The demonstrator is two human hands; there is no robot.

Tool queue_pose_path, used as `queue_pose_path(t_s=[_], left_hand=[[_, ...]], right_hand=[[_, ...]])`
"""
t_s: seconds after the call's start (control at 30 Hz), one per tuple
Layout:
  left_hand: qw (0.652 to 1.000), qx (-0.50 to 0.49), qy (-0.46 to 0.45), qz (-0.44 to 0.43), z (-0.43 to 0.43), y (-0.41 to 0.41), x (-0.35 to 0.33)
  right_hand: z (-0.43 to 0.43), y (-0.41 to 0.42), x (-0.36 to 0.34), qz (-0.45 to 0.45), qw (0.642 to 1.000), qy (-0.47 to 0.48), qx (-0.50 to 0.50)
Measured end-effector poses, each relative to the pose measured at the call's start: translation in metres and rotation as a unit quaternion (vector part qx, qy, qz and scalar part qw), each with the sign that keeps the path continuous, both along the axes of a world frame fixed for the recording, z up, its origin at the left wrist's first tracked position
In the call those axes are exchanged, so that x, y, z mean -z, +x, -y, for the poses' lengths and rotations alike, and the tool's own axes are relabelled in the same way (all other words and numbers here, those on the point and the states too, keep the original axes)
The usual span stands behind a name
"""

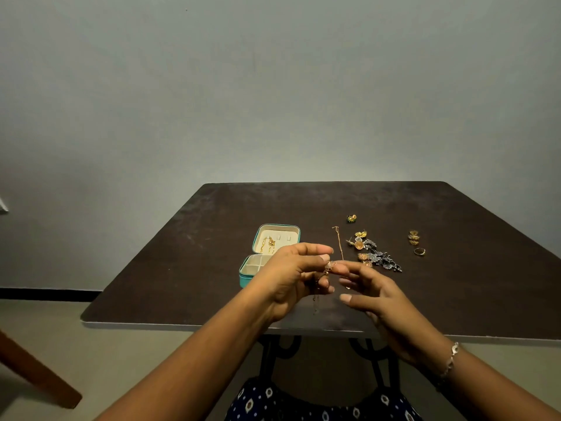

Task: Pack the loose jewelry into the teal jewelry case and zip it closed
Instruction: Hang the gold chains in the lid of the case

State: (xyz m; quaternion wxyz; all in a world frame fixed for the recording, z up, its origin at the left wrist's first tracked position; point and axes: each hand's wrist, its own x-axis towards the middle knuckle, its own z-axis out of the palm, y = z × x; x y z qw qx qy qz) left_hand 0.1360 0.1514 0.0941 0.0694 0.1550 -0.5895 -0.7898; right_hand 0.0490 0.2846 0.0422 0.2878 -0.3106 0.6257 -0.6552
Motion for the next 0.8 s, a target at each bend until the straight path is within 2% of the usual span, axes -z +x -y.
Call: queue_pose_path(t_s=[0.13, 0.3, 0.5, 0.67, 0.8], left_hand=[[1.000, 0.008, 0.024, -0.010, 0.000, -0.001, -0.001], [0.998, -0.051, 0.038, -0.016, 0.009, -0.002, -0.002], [0.989, -0.135, 0.049, 0.024, 0.023, -0.004, 0.001], [0.989, -0.134, 0.027, 0.057, 0.025, -0.008, 0.013], [0.991, -0.109, 0.017, 0.071, 0.018, -0.011, 0.024]], right_hand=[[0.003, 0.002, 0.008, 0.108, 0.992, -0.035, -0.056], [0.002, -0.003, 0.015, 0.184, 0.981, -0.036, -0.053], [-0.002, -0.009, 0.013, 0.226, 0.970, -0.086, -0.036], [-0.003, -0.016, 0.008, 0.257, 0.956, -0.143, 0.002], [-0.003, -0.021, 0.000, 0.246, 0.958, -0.147, 0.012]])
